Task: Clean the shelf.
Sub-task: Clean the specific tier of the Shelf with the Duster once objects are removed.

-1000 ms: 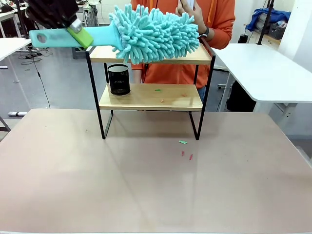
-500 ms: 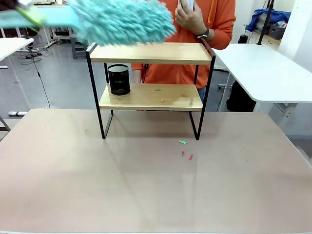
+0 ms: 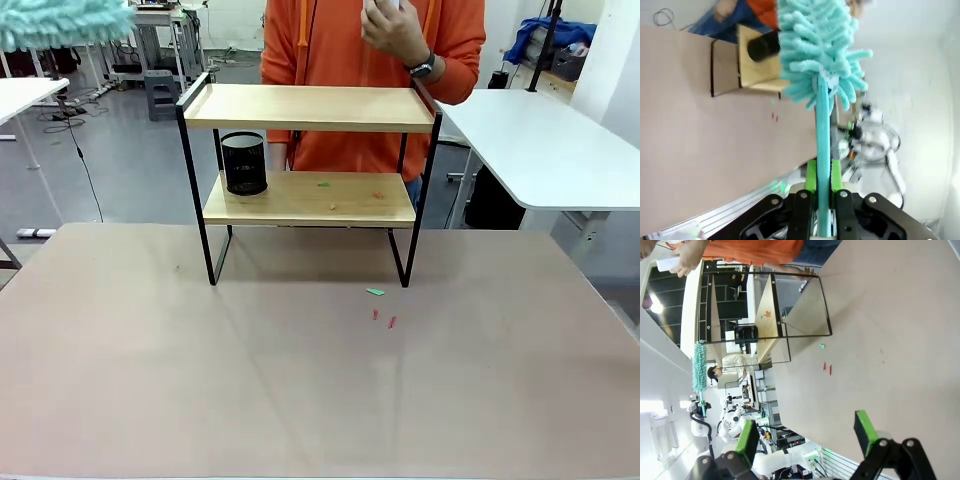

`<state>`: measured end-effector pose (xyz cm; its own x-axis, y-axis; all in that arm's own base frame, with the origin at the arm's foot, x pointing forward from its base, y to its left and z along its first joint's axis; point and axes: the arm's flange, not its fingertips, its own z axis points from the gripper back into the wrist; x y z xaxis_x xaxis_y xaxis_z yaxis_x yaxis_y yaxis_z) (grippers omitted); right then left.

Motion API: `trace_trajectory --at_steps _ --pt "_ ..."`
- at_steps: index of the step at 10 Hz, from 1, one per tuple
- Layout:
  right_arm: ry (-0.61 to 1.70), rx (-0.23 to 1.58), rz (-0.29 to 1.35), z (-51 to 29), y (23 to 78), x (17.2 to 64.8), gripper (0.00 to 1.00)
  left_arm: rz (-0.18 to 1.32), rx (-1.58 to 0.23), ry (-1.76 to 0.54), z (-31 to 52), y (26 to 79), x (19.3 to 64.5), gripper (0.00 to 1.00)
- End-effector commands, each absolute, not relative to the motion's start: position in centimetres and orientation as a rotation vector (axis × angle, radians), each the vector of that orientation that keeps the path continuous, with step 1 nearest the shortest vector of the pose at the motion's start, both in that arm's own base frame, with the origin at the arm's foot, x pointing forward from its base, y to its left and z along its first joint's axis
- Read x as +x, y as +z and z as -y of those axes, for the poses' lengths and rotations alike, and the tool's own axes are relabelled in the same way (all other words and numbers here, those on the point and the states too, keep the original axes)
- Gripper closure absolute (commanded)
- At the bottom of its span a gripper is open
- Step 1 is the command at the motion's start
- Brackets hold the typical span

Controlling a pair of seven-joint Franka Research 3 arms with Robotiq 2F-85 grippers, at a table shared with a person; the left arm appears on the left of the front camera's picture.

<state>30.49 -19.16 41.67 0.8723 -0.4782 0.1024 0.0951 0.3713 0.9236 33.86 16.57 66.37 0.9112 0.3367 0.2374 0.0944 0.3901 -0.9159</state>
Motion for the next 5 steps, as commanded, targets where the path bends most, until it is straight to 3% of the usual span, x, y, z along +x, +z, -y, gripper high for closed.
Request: trace_trajectory --at_steps 1,3,5 --pt "-0.367 1.155 0.411 19.1 41.8 30.6 0.00 0.483 -1.134 0.392 -14.0 62.5 37.0 0.88" --pt "-0.367 1.155 0.411 19.1 41.8 30.6 0.00 0.433 -1.062 0.405 -13.0 59.7 39.3 0.88" --pt "-0.367 1.155 0.411 19.1 41.8 30.6 0.00 0.462 -1.109 0.388 -17.4 60.6 37.3 0.88"
